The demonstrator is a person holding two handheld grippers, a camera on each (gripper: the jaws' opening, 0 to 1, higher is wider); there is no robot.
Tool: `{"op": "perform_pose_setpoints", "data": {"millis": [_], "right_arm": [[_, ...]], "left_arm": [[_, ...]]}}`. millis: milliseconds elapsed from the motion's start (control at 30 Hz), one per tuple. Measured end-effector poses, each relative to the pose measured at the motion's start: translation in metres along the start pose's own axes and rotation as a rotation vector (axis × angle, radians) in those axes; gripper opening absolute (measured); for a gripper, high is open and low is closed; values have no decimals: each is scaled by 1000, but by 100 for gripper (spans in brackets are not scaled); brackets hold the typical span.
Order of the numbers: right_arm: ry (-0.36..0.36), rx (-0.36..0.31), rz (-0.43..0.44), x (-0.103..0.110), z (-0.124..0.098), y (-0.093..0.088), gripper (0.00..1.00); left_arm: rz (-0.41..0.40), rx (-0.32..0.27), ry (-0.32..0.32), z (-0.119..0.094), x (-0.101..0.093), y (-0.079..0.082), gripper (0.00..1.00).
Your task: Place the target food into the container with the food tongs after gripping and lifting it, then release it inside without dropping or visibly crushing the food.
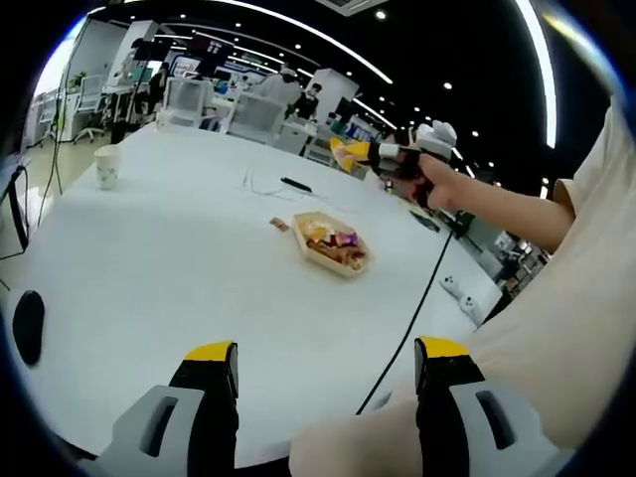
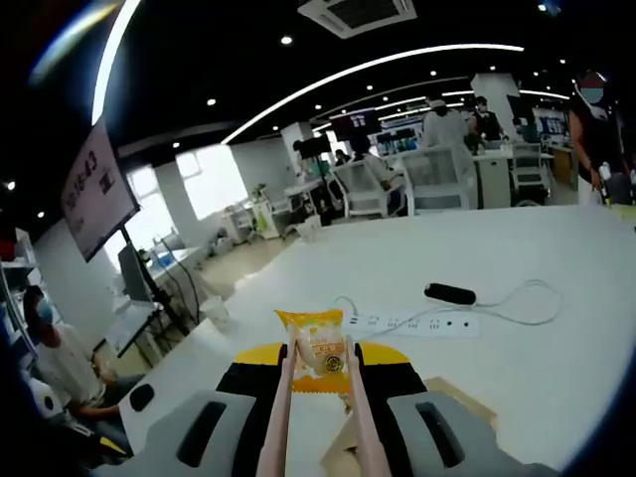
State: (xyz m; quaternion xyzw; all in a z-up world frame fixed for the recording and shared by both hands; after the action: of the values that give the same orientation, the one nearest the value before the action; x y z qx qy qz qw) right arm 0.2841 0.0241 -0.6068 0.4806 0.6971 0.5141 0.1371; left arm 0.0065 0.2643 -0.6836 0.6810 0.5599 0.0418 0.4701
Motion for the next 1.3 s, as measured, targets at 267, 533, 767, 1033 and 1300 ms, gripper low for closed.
{"op": "perform_pose_setpoints", "data": {"millis": [267,533,767,1033,1300], "right_arm": [[-16,-7,14,-8,-5,-2,26],[-27,-12,26,-15,-9,-3,26],[-43,-19,42,-20,-11,-4,26],[-50,-17,42,-19,-12,-4,26],[-54,-22,43,-17,-10,-2,27]], "left_arm": [[10,-1,-6,6,2,7,72],[17,7,-17,11,1,10,72],[18,13,-22,10,2,9,72],[17,19,-17,6,8,9,72],[20,20,-26,9,8,11,72]]}}
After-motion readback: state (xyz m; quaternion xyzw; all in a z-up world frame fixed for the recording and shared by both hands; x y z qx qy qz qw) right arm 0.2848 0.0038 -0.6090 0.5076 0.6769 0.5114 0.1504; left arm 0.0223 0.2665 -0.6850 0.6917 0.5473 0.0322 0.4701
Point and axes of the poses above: the point that each gripper's makers call its tool centre point, and the gripper's own axes: z roughly forward along the fingers, x roughly to its left, y roughly out of its top, the point moved 7 cm from there along -z, roughly backward along the fingers, and after that the axes turned 5 degrees about x, right-handed, at the moved point
